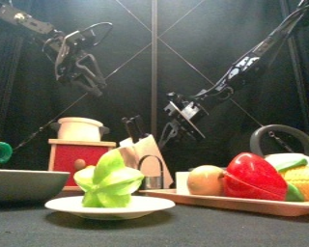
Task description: Grab pot lid
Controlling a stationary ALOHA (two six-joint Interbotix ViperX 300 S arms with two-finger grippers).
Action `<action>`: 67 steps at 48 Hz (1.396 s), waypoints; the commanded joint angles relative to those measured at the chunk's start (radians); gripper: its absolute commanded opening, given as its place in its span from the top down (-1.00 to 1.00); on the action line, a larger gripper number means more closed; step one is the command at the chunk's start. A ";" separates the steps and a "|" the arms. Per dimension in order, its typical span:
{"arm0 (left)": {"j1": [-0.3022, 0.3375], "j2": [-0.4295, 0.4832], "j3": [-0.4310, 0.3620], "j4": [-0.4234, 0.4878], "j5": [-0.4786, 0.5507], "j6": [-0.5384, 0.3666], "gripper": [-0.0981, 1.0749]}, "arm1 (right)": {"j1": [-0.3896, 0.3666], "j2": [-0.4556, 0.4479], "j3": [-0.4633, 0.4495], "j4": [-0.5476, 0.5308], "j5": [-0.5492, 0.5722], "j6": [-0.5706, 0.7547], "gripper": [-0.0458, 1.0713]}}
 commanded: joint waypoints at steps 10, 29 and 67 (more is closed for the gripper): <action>-0.069 -0.067 0.143 0.025 -0.259 0.003 -0.49 | 0.058 -0.187 0.046 -0.003 -0.002 -0.003 0.32; -0.092 -0.095 0.235 0.201 -0.396 0.002 -0.49 | 0.138 -0.285 0.083 0.190 0.267 0.025 0.27; -0.083 -0.144 0.313 0.175 -0.512 0.002 -0.49 | 0.089 -0.430 0.279 0.279 0.940 0.060 -0.19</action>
